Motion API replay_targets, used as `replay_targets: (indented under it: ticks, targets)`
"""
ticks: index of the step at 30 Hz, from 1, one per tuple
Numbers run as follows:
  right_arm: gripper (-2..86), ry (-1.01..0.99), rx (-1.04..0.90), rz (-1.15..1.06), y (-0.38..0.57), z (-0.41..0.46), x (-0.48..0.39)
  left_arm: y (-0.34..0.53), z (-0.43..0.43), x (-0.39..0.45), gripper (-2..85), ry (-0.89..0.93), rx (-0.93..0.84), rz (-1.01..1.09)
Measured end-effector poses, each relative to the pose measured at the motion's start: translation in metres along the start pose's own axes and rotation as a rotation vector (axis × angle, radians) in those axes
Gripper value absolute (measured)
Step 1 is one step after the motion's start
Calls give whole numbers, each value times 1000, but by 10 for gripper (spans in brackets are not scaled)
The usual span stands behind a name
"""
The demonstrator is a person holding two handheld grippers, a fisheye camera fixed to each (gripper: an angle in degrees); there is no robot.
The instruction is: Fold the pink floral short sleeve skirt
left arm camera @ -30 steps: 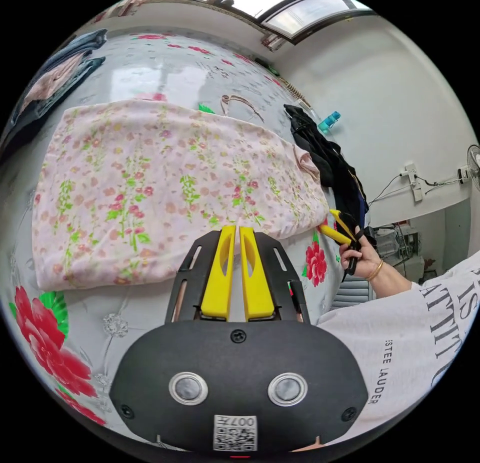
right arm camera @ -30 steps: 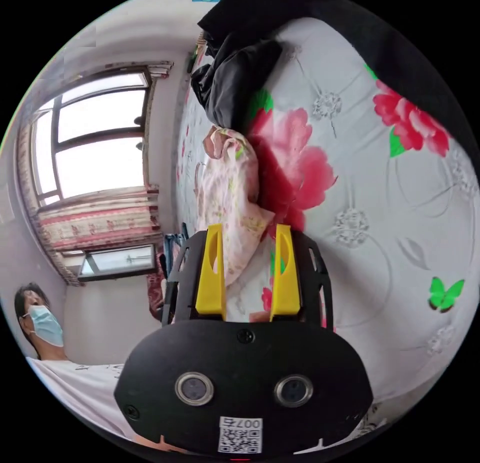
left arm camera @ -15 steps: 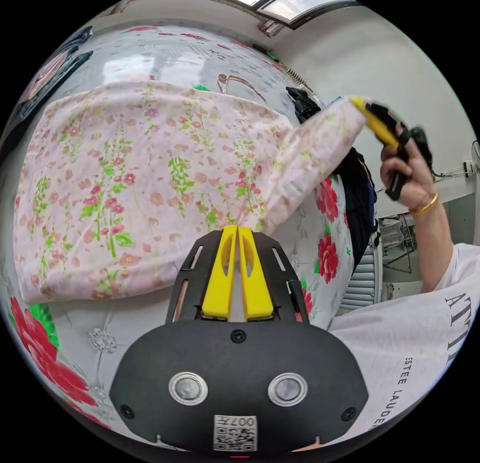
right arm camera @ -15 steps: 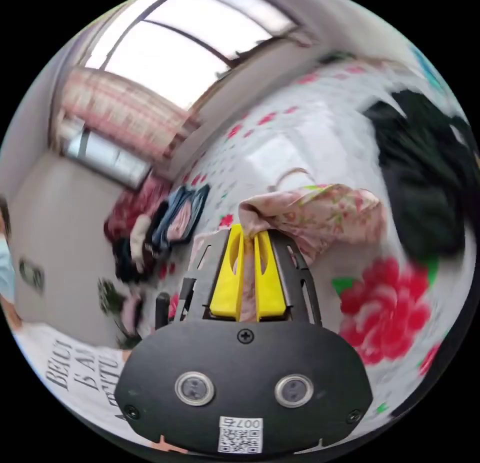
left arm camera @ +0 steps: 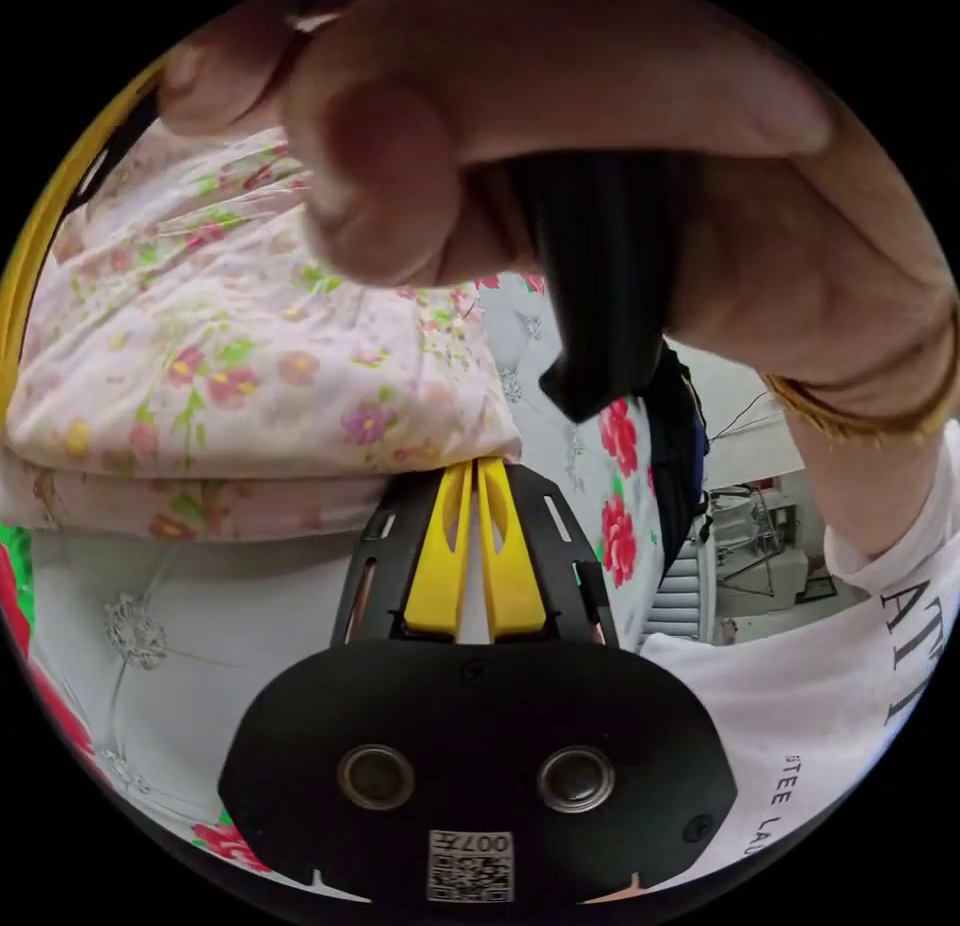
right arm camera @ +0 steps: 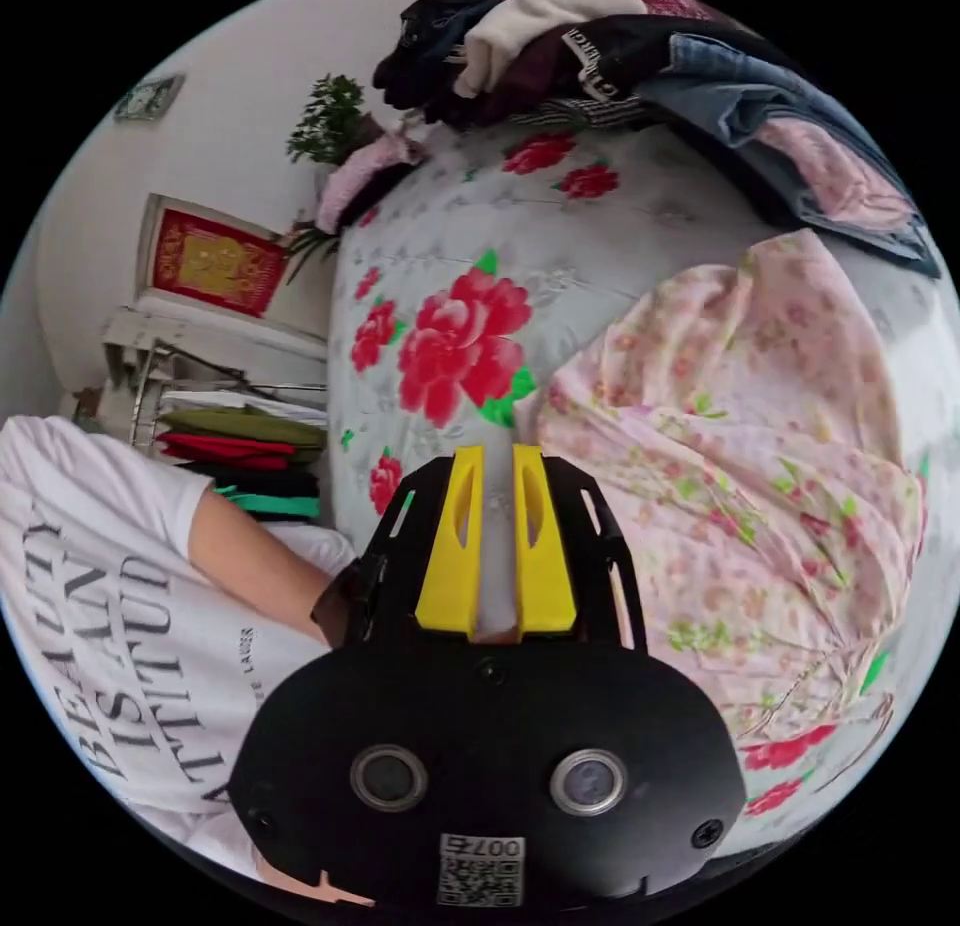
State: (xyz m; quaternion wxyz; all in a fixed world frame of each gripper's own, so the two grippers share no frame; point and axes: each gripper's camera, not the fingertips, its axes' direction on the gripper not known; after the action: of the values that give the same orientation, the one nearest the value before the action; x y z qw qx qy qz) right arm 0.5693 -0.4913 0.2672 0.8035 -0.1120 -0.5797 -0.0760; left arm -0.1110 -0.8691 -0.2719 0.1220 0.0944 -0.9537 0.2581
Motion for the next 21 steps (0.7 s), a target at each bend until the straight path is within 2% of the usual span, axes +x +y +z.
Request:
replay_targets:
  ticks: [2, 5, 8, 10, 12, 14, 17, 21]
  targets:
    - [57, 55, 90, 56, 23, -27, 19, 6, -15, 4, -8, 9, -7, 17]
    - [68, 2, 269, 234, 84, -66, 53, 24, -56, 4, -3, 61, 26, 12]
    - [79, -129, 520, 486, 178, -83, 86, 50, -109, -17, 31, 91, 104, -109]
    - [87, -179, 629, 638, 237, -78, 99, 74, -156, -46, 72, 92, 191, -270]
    - [96, -202, 700, 789, 289, -66, 107, 89, -188, -68, 98, 117, 265, -375]
    - [104, -311, 807, 923, 344, -44, 113, 98, -214, -86, 128, 136, 323, -431]
    - [109, -474, 872, 1006, 374, -17, 123, 91, -238, -111, 172, 271, 314, -452]
    - [101, -530, 866, 978, 360, -5, 134, 69, -253, -128, 211, 460, 323, -464]
